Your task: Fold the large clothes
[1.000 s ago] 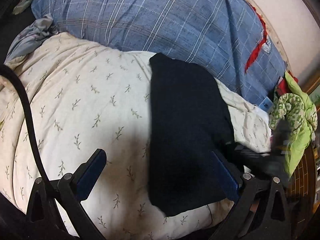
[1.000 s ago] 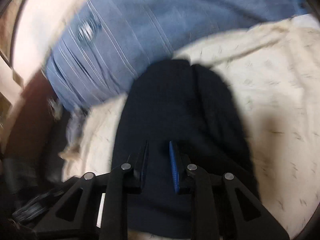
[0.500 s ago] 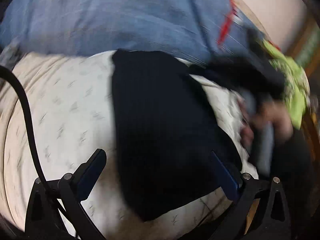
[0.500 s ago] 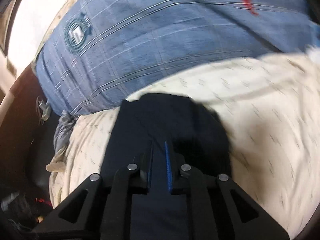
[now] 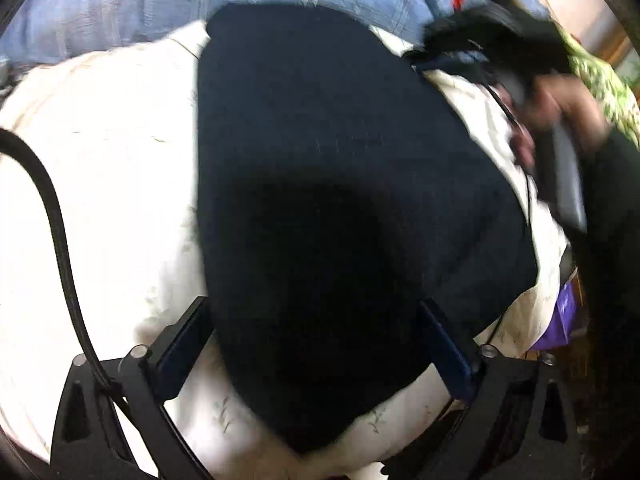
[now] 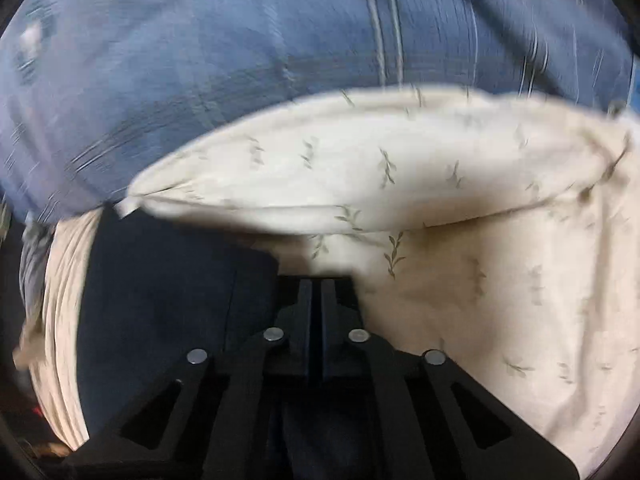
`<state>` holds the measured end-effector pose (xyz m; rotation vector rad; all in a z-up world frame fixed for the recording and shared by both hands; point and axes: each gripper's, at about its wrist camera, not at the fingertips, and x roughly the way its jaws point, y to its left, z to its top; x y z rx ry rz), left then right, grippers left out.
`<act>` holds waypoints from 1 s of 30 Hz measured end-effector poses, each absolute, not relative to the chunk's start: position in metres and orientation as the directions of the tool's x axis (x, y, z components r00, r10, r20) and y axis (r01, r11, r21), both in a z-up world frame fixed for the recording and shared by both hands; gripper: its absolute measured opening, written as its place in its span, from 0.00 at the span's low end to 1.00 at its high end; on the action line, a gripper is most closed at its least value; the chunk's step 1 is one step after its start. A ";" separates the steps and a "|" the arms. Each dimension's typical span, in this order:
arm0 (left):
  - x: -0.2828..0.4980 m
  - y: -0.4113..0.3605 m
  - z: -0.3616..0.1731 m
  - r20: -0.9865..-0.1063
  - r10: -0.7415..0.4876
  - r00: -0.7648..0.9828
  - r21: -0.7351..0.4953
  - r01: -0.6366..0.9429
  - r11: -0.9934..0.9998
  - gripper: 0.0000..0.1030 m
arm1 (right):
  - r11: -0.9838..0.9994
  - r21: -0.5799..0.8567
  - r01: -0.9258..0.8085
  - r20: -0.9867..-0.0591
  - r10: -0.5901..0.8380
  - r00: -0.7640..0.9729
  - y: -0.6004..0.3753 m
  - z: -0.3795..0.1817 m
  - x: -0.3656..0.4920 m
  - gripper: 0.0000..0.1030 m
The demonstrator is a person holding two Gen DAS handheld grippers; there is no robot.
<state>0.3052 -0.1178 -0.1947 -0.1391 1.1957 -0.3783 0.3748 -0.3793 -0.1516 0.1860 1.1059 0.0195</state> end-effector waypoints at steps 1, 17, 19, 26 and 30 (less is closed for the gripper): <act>0.303 -0.114 -0.187 -0.872 -0.362 0.330 -0.306 0.210 0.929 0.94 | 0.982 0.178 0.058 -0.865 0.128 0.486 -0.378 -0.139 0.357 0.23; 0.271 -0.100 -0.133 -0.852 -0.159 0.499 -0.092 0.155 0.984 0.96 | 0.984 0.132 0.118 -0.882 0.063 0.466 -0.378 -0.169 0.201 0.30; 0.270 -0.102 -0.133 -0.851 -0.154 0.502 -0.086 0.155 0.984 0.96 | 0.983 0.088 0.159 -0.885 0.004 0.465 -0.389 -0.166 0.190 0.45; 0.271 -0.118 -0.132 -0.850 -0.138 0.509 -0.060 0.166 0.984 0.96 | 0.960 0.246 0.135 -0.796 0.120 0.593 -0.378 -0.118 0.149 0.45; 0.272 -0.120 -0.137 -0.853 -0.128 0.506 -0.054 0.158 0.986 0.96 | 0.968 0.236 0.088 -0.796 0.141 0.589 -0.353 -0.118 0.146 0.45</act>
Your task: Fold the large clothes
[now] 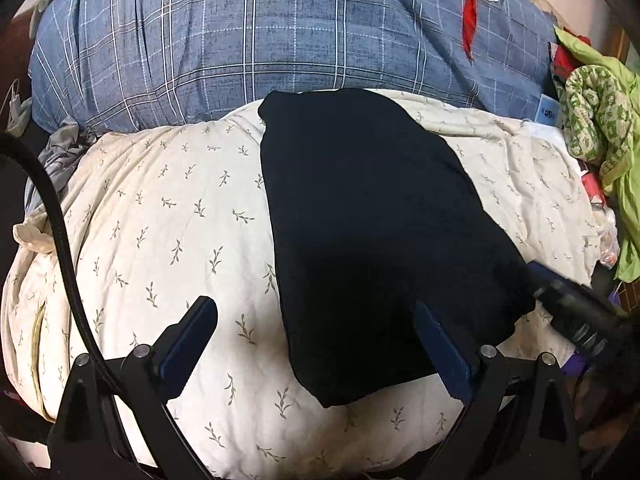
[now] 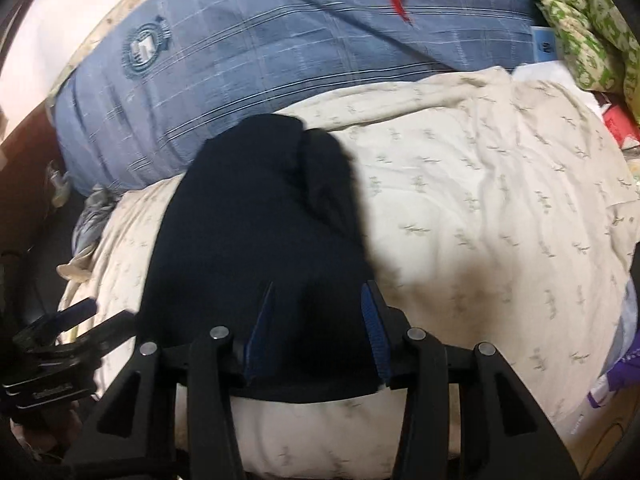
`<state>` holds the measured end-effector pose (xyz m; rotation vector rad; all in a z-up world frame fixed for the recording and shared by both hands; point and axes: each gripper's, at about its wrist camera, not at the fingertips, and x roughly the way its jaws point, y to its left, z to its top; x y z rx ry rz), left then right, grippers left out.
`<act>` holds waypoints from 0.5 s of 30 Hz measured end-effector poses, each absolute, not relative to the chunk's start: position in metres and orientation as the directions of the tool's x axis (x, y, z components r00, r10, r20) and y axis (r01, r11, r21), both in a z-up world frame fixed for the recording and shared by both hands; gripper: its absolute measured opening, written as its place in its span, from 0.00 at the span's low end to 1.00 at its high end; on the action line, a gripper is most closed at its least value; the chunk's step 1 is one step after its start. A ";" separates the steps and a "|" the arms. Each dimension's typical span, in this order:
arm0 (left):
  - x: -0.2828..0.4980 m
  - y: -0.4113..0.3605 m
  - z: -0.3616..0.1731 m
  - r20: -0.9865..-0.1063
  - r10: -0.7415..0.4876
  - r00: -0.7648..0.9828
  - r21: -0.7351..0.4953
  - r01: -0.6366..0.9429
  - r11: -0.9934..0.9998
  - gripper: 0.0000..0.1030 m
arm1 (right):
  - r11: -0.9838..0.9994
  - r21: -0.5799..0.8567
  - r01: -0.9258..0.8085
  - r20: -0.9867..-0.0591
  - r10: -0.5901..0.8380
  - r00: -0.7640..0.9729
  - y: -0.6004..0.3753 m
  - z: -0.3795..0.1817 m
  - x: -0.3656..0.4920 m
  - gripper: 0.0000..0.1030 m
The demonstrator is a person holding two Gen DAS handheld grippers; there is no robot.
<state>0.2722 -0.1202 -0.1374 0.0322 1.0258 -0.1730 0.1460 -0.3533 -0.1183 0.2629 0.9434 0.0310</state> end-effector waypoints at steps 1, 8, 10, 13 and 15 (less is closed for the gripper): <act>0.272 -0.119 -0.139 -0.856 -0.126 0.501 -0.052 0.158 0.986 0.96 | 0.977 0.196 0.085 -0.811 0.113 0.575 -0.348 -0.123 0.147 0.45; 0.272 -0.097 -0.147 -0.867 -0.037 0.498 0.009 0.090 0.996 0.96 | 0.964 0.173 0.201 -0.889 0.065 0.454 -0.372 -0.175 0.136 0.56; 0.269 -0.088 -0.150 -0.868 -0.032 0.495 0.009 0.080 0.997 0.96 | 0.943 0.237 0.233 -0.861 0.093 0.501 -0.383 -0.163 0.122 0.56; 0.252 -0.080 -0.157 -0.863 -0.027 0.505 0.030 0.104 0.994 0.96 | 0.860 0.431 0.274 -0.787 0.210 0.580 -0.401 -0.151 0.105 0.56; 0.238 -0.081 -0.164 -0.860 -0.073 0.505 0.003 0.148 0.989 0.96 | 0.813 0.510 0.280 -0.753 0.265 0.603 -0.405 -0.148 0.101 0.57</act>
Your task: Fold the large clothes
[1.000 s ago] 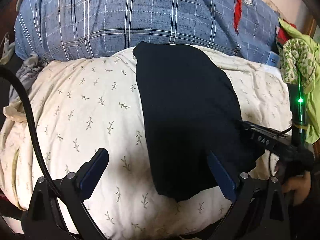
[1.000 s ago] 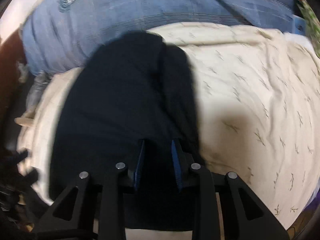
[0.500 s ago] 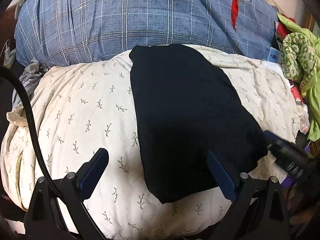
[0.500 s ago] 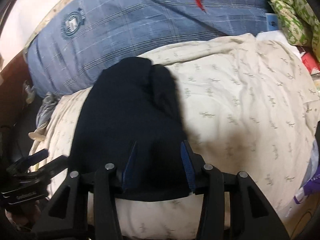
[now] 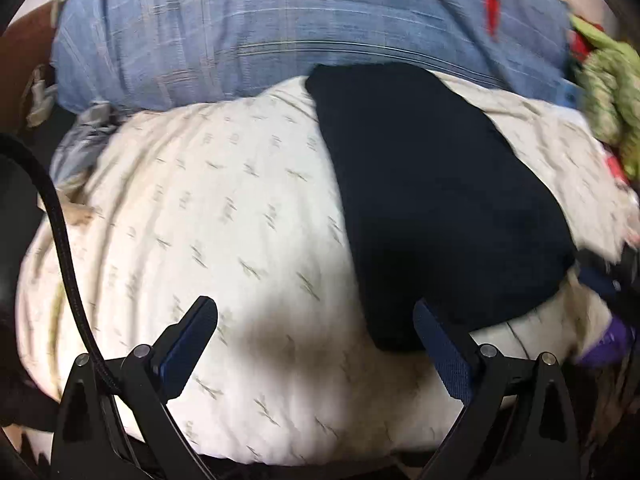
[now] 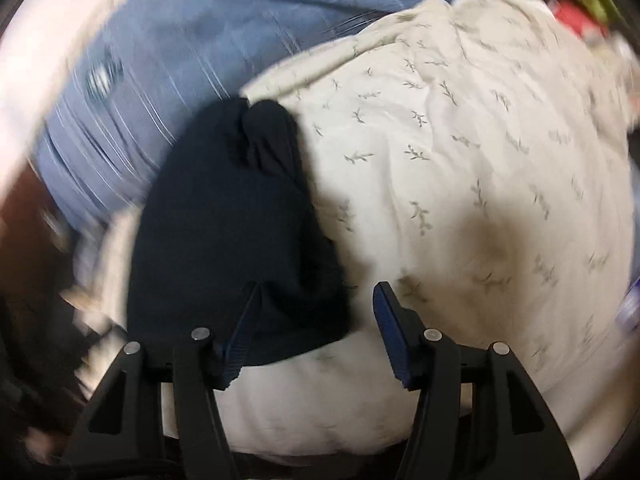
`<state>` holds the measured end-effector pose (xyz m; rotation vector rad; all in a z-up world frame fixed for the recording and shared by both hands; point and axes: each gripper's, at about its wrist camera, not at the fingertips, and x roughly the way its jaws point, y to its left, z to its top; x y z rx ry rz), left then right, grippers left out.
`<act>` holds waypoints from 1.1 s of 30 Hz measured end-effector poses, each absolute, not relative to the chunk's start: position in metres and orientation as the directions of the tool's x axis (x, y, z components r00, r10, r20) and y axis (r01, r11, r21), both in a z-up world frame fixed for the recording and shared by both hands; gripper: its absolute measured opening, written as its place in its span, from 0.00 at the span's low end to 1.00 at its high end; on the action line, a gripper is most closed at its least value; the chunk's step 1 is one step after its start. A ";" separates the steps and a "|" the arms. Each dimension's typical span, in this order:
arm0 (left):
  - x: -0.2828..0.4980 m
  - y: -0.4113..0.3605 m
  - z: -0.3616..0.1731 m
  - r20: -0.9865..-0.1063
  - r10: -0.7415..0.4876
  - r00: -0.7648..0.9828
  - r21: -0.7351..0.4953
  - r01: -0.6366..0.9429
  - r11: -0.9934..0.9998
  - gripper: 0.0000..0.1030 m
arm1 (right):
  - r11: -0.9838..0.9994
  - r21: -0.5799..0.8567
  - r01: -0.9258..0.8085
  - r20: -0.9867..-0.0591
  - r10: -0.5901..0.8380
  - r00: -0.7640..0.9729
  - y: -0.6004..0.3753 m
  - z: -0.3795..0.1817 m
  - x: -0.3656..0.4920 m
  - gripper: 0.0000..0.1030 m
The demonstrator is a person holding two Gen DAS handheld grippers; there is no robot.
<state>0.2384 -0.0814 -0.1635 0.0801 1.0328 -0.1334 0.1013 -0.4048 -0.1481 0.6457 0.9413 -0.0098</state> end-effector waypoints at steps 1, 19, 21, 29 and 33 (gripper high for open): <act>0.232 -0.084 -0.168 -0.863 -0.088 0.498 -0.004 0.168 0.986 0.96 | 0.807 0.522 0.277 -0.747 0.275 0.605 -0.403 -0.148 0.102 0.57; 0.252 -0.066 -0.220 -0.898 -0.055 0.437 -0.023 0.077 0.997 0.98 | 0.904 0.401 0.151 -0.666 0.174 0.726 -0.333 -0.091 0.107 0.60; 0.253 -0.062 -0.223 -0.899 -0.063 0.433 -0.036 0.070 0.997 0.99 | 0.900 0.430 0.078 -0.680 0.266 0.683 -0.313 -0.099 0.128 0.60; 0.262 -0.030 -0.227 -0.892 -0.108 0.439 -0.119 0.004 0.993 1.00 | 0.924 0.295 0.244 -0.848 0.135 0.513 -0.337 -0.183 0.144 0.00; 0.256 -0.028 -0.229 -0.893 -0.096 0.439 -0.115 -0.017 0.993 1.00 | 0.918 0.306 0.252 -0.852 0.146 0.502 -0.344 -0.186 0.143 0.00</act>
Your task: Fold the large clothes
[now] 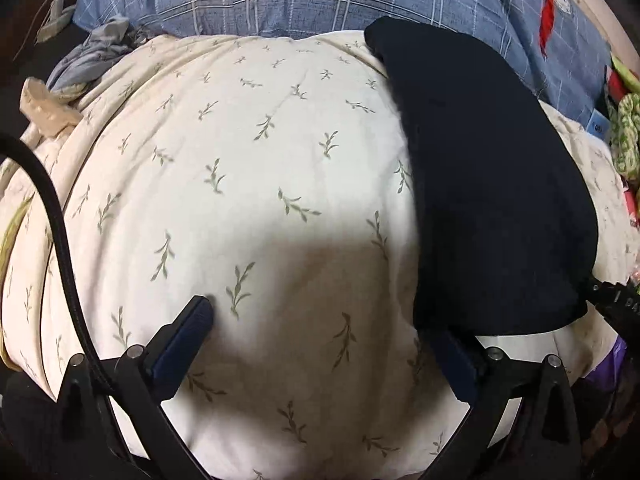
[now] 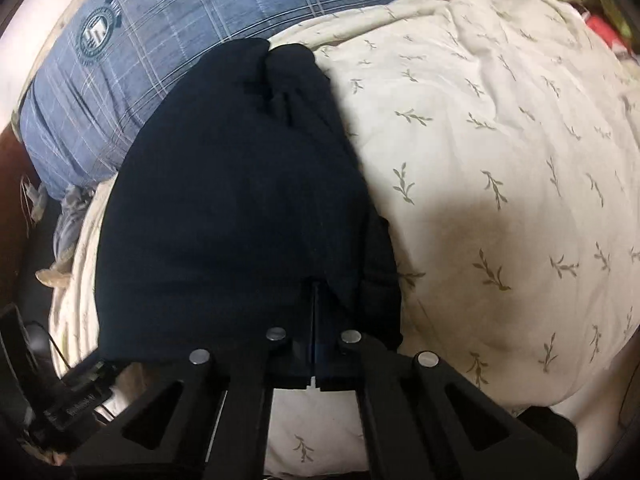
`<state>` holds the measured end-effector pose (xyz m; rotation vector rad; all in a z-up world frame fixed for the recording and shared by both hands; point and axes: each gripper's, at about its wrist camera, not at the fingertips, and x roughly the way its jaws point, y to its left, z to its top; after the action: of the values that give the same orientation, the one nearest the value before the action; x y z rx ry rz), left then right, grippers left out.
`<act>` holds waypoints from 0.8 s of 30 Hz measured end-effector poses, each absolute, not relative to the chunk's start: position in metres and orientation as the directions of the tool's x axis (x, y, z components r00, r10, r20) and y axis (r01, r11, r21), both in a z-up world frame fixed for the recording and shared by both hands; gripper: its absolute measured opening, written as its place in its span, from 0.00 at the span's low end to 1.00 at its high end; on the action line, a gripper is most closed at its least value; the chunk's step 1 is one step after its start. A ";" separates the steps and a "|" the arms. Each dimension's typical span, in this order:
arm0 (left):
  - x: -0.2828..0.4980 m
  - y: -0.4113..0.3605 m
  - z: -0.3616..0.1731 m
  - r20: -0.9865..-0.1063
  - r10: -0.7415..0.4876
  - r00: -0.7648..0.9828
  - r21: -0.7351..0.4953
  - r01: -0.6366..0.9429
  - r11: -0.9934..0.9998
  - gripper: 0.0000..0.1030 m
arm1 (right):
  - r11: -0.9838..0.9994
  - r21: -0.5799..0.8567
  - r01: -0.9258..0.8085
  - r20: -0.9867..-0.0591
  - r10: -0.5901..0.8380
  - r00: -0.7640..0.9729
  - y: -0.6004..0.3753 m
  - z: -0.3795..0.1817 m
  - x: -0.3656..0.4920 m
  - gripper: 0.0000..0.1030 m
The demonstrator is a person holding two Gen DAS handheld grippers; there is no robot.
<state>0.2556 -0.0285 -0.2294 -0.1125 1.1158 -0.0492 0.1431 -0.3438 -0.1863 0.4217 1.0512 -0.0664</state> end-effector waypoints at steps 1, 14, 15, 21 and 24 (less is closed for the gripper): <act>0.255 -0.026 -0.229 -0.896 -0.094 0.434 -0.117 -0.026 0.993 1.00 | 0.923 0.296 0.248 -0.853 0.139 0.503 -0.341 -0.185 0.143 0.00; 0.272 -0.042 -0.136 -0.787 -0.193 0.586 -0.209 0.041 0.977 0.85 | 0.905 0.403 0.135 -0.730 0.229 0.644 -0.319 -0.128 0.151 0.35; 0.275 -0.054 -0.133 -0.780 -0.216 0.587 -0.208 0.081 0.975 0.85 | 0.910 0.398 0.120 -0.733 0.236 0.638 -0.315 -0.128 0.153 0.35; 0.332 -0.119 -0.150 -0.814 -0.211 0.542 -0.105 0.220 0.970 0.86 | 0.959 0.253 0.129 -0.840 0.151 0.522 -0.321 -0.178 0.160 0.33; 0.357 -0.125 -0.154 -0.827 -0.216 0.519 -0.105 0.235 0.966 0.86 | 0.945 0.299 0.132 -0.822 0.184 0.540 -0.330 -0.163 0.154 0.30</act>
<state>0.3571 -0.1255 -0.1544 0.0209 0.9888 -0.2701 0.1544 -0.3304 -0.1629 0.3456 1.0060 0.0320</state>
